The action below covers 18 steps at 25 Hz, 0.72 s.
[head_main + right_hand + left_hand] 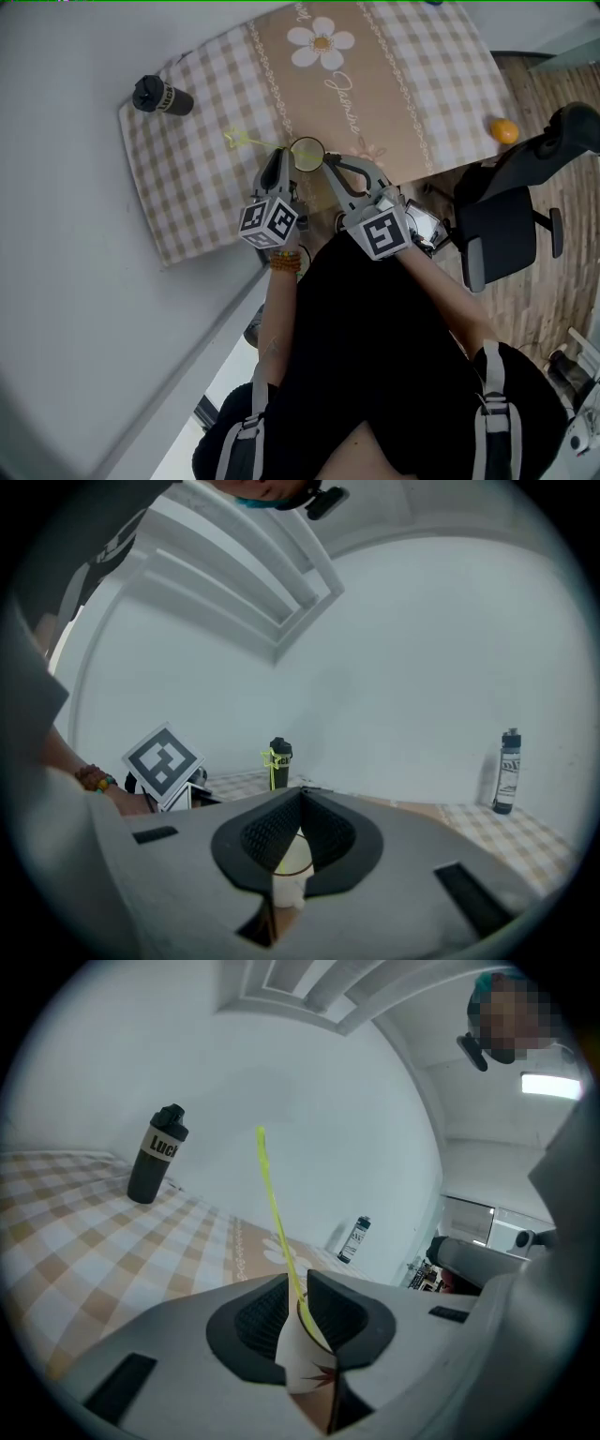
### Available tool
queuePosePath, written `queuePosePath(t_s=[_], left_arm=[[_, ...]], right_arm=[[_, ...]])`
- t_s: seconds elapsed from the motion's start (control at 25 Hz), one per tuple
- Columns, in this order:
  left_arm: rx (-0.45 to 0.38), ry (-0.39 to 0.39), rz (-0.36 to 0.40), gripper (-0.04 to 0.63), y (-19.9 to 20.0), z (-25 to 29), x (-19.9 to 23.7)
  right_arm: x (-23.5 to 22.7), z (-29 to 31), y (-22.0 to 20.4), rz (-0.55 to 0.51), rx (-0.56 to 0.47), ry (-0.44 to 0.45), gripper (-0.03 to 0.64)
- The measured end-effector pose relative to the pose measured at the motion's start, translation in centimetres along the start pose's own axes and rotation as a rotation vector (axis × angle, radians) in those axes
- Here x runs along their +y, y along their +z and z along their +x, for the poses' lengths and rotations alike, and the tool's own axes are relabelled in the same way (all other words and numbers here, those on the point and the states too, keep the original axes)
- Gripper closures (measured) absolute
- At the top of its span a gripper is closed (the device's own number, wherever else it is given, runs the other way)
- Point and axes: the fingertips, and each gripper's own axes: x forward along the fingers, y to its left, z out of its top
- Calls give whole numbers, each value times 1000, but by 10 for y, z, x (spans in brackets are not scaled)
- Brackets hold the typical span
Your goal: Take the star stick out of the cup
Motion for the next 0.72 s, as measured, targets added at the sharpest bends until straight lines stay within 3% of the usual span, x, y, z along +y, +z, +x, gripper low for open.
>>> queuePosePath(t_s=[0.44, 0.72], left_arm=[[20, -30, 5, 528, -2, 8, -4], [19, -33, 27, 575, 0, 3, -5]], right_arm=[[-4, 5, -2, 11, 3, -9, 611], [2, 5, -5, 20, 20, -8, 611]])
